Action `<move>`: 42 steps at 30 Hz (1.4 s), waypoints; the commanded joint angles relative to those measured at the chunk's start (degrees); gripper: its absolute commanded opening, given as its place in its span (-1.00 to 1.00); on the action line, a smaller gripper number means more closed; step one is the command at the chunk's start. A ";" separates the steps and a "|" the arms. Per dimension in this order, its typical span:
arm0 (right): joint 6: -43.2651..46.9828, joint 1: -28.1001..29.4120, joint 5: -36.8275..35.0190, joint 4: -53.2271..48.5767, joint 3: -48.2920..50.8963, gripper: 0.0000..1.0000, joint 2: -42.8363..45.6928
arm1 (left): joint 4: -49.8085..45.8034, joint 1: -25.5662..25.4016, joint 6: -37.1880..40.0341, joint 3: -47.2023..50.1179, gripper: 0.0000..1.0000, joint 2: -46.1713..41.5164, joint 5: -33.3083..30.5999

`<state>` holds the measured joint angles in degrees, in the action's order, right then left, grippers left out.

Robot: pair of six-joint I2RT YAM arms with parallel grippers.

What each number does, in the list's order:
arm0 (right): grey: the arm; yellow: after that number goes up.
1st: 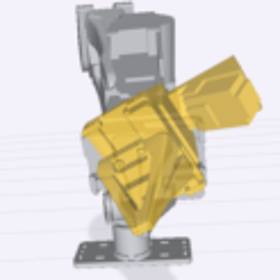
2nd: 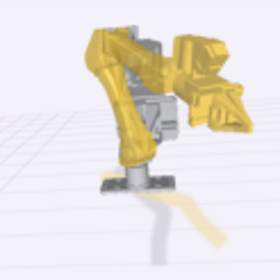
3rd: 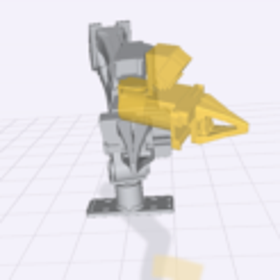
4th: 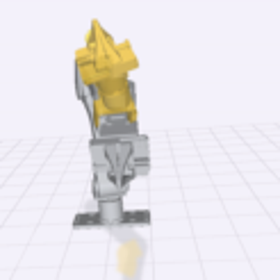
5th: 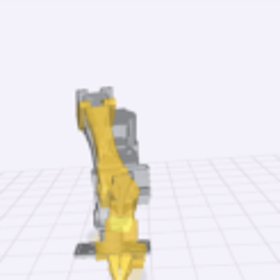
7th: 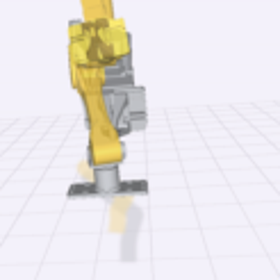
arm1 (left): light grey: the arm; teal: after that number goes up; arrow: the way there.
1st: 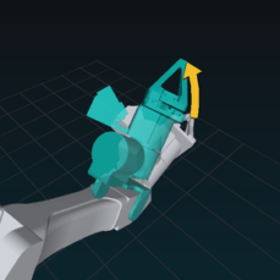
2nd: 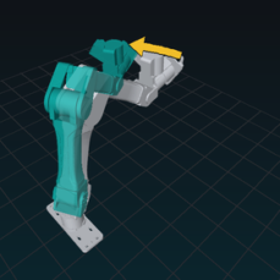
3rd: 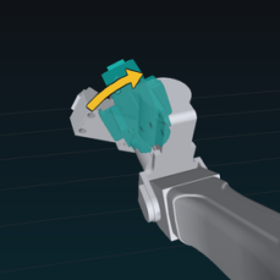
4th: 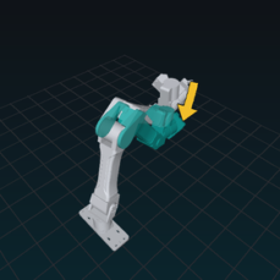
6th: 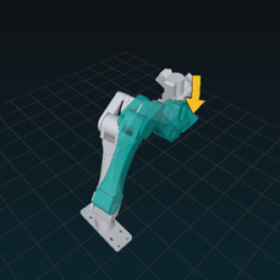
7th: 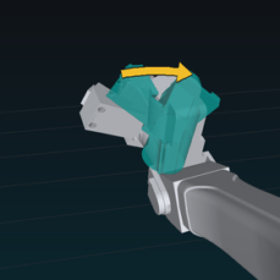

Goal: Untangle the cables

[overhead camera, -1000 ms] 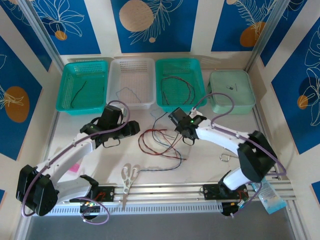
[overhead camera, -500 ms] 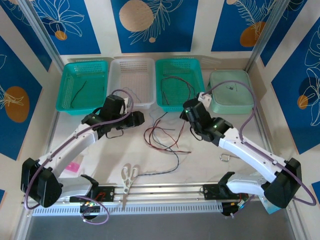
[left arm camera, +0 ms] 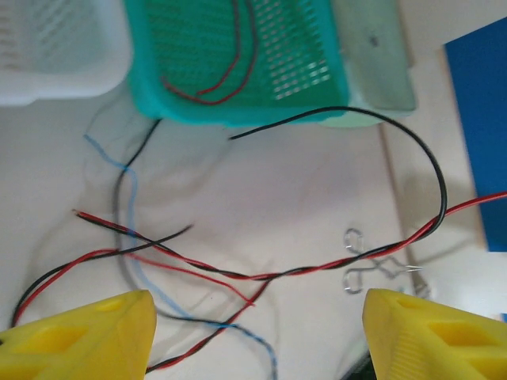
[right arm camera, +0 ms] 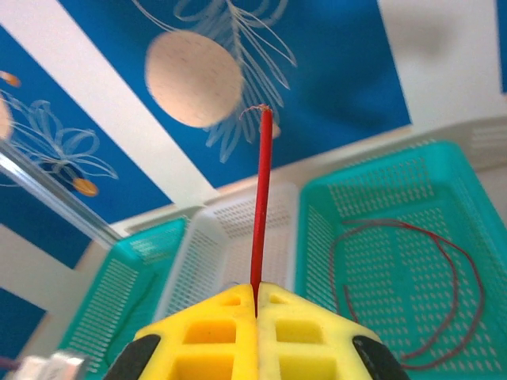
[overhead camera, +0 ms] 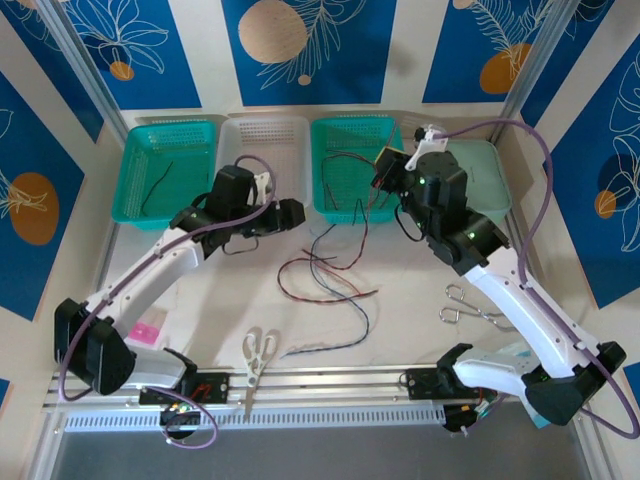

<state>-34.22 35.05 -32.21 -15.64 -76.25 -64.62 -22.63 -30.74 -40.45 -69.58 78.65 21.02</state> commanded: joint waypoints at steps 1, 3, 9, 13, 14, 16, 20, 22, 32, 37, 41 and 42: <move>3.29 -0.42 5.03 3.19 -3.69 -1.00 -0.21 | 5.53 -0.96 -2.18 -6.45 0.40 2.58 5.86; 3.79 -0.51 5.73 3.09 -5.61 -1.00 -0.97 | 6.00 -1.24 -2.63 -10.05 0.40 4.93 6.90; 3.66 -1.03 9.17 3.42 -8.97 -1.00 -2.69 | 10.74 -1.99 -6.33 -16.70 0.42 10.64 10.01; 2.98 -1.29 9.44 4.12 -9.18 -1.00 -3.01 | 5.36 -2.90 -4.75 -21.84 0.43 13.42 9.00; 2.78 -1.30 9.51 4.03 -9.32 -1.00 -3.06 | 5.15 -3.22 -5.14 -21.68 0.45 13.45 8.52; 2.20 -1.30 9.57 4.11 -9.40 -1.00 -3.23 | 7.13 -3.73 -7.24 -19.13 0.48 12.57 7.33; 0.96 -1.21 10.15 4.39 -8.91 -1.00 -3.23 | 11.03 -4.63 -8.33 -15.00 0.50 10.12 4.43; 0.65 -1.20 10.26 4.39 -8.57 -1.00 -3.14 | 9.82 -4.77 -6.42 -15.22 0.50 9.23 3.60; 0.91 -1.21 11.01 4.24 -8.49 -1.00 -2.88 | 4.47 -6.07 26.68 -11.17 0.44 3.05 0.42; 1.17 -1.21 11.55 3.19 -9.20 -1.00 -2.92 | 4.96 -6.17 47.92 -8.72 0.49 -0.55 3.43; 0.94 -1.12 11.84 2.37 -9.84 -1.00 -2.97 | 5.50 -6.26 61.52 -6.68 0.55 -2.60 3.36; 0.91 -1.13 11.90 2.29 -9.94 -1.00 -2.97 | 4.23 -6.26 64.38 -7.11 0.57 -2.50 3.23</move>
<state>-33.04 34.00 -21.12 -13.56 -84.12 -67.96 -17.93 -36.45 7.97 -76.95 77.47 22.90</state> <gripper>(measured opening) 0.047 0.780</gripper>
